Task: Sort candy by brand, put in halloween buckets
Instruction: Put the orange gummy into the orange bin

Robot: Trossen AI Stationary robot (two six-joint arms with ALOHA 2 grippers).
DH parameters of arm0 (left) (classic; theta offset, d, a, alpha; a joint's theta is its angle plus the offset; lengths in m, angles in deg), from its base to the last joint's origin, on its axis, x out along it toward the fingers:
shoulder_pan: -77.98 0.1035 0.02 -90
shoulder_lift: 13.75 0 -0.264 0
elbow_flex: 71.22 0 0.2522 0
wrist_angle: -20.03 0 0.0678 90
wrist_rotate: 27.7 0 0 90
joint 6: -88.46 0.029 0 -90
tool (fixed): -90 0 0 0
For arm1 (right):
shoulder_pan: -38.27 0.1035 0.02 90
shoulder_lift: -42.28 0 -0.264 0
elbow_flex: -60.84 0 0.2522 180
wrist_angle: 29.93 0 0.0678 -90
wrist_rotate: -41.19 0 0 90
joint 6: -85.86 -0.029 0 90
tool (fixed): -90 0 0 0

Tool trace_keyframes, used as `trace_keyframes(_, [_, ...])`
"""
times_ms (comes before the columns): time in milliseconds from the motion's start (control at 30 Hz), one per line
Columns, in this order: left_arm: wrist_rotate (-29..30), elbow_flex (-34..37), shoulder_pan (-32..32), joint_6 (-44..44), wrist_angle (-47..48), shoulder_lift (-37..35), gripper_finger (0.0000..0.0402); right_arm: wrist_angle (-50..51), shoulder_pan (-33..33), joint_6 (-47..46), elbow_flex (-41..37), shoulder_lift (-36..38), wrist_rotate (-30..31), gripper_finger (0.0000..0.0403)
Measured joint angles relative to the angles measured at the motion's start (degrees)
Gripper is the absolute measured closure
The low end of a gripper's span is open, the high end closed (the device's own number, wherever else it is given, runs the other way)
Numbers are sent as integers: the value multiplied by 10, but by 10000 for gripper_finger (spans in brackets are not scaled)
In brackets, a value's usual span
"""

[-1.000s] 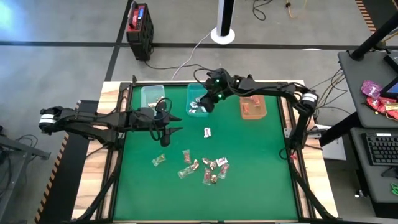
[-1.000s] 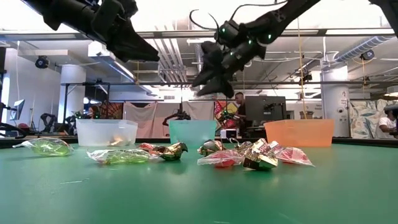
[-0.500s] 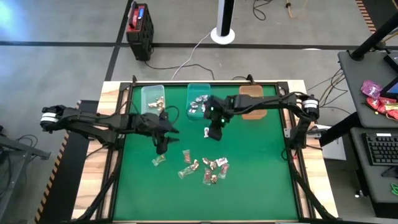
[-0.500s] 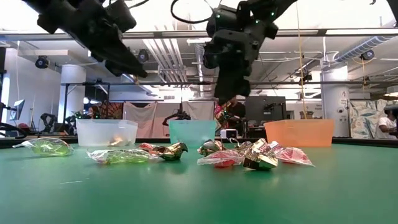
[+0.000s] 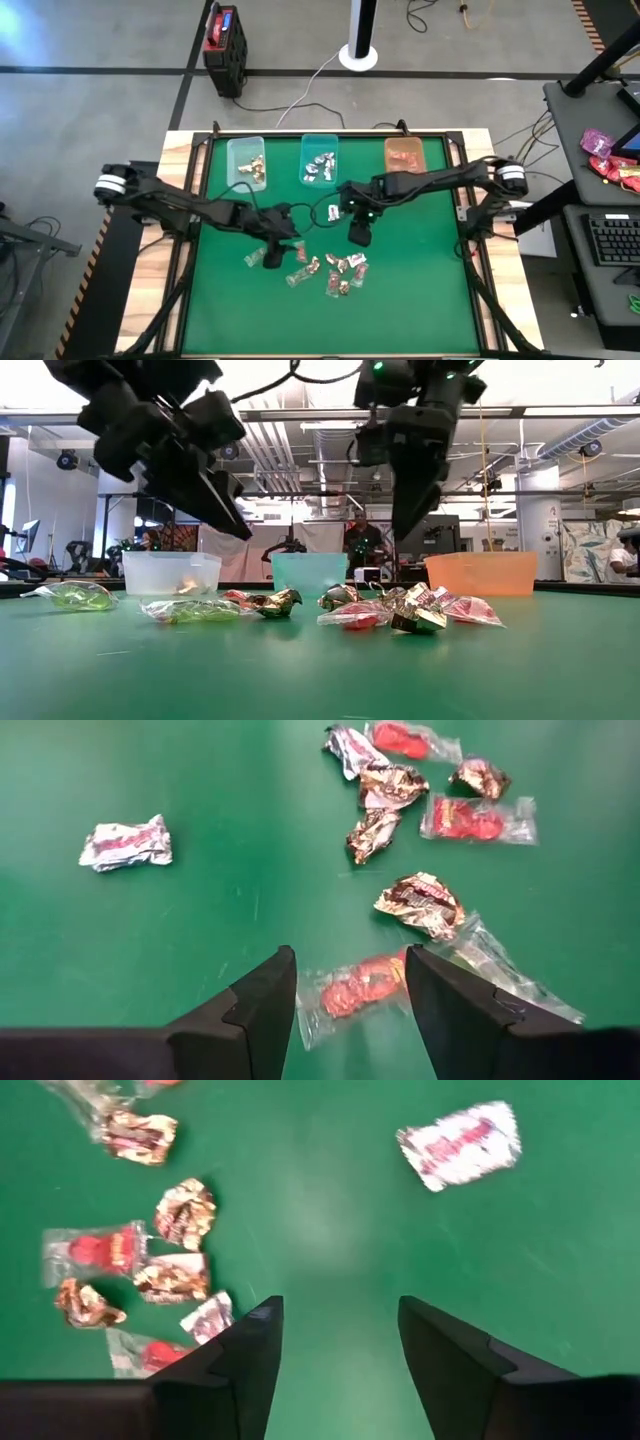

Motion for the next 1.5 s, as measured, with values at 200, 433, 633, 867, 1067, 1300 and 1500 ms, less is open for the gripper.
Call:
trace_keyframes(200, [1, -35, -17, 51, 11, 74, 208, -69, 4, -35, -80, 76, 23, 182])
trace_keyframes(433, [-4, -75, -20, 95, 67, 125, 197, -165, 4, -78, -175, 161, 24, 163])
trace_keyframes(633, [-3, -83, -19, 137, 91, 148, 201, -212, 4, -103, -223, 195, 24, 154])
trace_keyframes(867, [0, -87, -19, 138, 86, 162, 266, -224, 5, -106, -233, 197, 24, 153])
trace_keyframes(1067, [2, -94, -19, 152, 92, 148, 354, -250, 8, -95, -234, 197, 25, 152])
trace_keyframes(1300, [62, -113, -13, 177, 55, 112, 392, -429, 37, -64, -268, 190, 44, 152])
trace_keyframes(1500, [168, -158, -11, 189, 50, 100, 383, -538, 44, -149, -277, 137, 60, 158])
